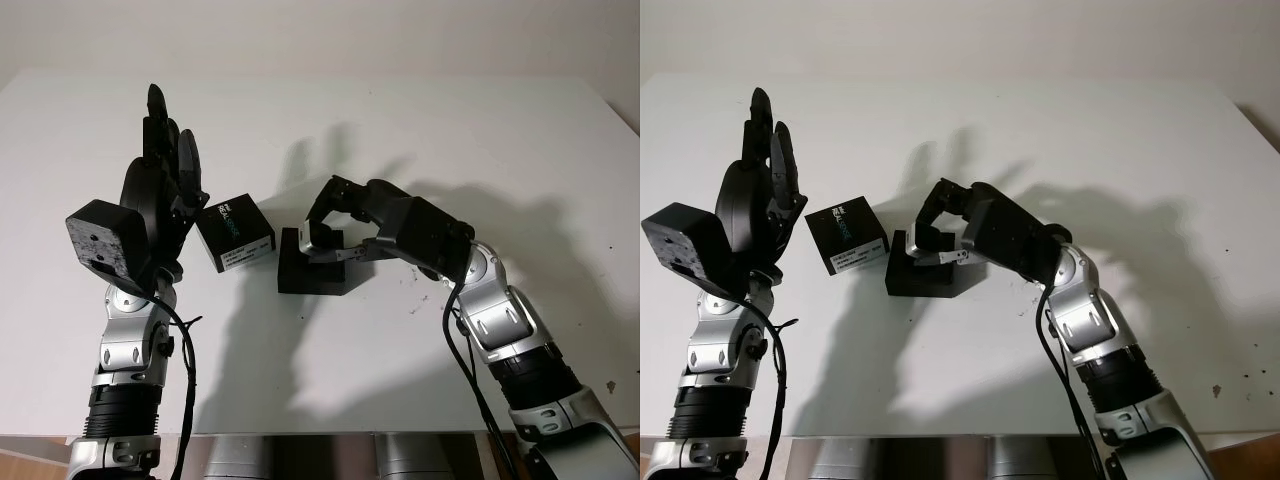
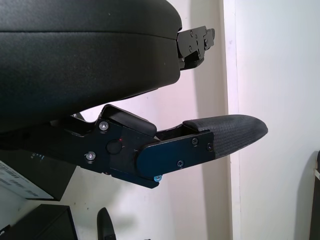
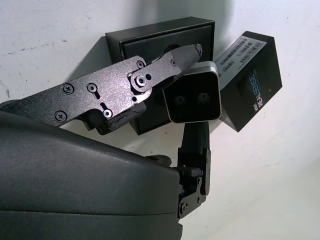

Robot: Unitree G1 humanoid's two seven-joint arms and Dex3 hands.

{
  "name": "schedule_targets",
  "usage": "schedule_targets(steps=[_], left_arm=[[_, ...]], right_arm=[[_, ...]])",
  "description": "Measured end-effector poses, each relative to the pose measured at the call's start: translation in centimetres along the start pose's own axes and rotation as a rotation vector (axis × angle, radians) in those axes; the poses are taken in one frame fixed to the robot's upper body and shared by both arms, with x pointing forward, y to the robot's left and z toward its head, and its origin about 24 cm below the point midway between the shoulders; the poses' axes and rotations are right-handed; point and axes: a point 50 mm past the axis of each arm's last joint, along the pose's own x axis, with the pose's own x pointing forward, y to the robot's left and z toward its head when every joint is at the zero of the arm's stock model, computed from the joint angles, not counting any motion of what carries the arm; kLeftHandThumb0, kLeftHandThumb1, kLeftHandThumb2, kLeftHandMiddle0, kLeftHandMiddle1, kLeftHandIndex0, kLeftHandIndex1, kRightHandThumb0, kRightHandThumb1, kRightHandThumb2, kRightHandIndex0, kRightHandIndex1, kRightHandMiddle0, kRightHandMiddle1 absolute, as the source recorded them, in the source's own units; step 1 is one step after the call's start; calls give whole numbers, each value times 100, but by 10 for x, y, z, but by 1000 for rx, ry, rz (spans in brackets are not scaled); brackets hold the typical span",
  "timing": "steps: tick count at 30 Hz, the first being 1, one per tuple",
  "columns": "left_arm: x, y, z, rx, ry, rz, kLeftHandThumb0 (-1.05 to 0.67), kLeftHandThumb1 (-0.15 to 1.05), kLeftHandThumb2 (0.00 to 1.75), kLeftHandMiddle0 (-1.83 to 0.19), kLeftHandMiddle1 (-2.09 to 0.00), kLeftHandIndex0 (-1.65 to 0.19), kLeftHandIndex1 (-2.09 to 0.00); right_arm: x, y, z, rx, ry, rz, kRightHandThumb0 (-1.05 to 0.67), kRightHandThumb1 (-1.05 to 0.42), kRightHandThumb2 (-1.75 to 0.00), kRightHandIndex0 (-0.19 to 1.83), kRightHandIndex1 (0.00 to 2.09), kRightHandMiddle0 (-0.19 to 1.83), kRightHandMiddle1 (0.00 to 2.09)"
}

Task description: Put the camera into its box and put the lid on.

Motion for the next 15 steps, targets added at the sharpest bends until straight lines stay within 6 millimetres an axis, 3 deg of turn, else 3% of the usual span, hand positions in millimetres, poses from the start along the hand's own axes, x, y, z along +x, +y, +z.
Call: schedule_targets(steps=[15], left_arm=[[0, 0, 2, 4, -9, 2, -78, 105, 65, 19, 0, 19, 0]], right_arm=[[2, 3, -9, -24, 27, -17, -45, -96, -5, 33, 6, 23, 181]])
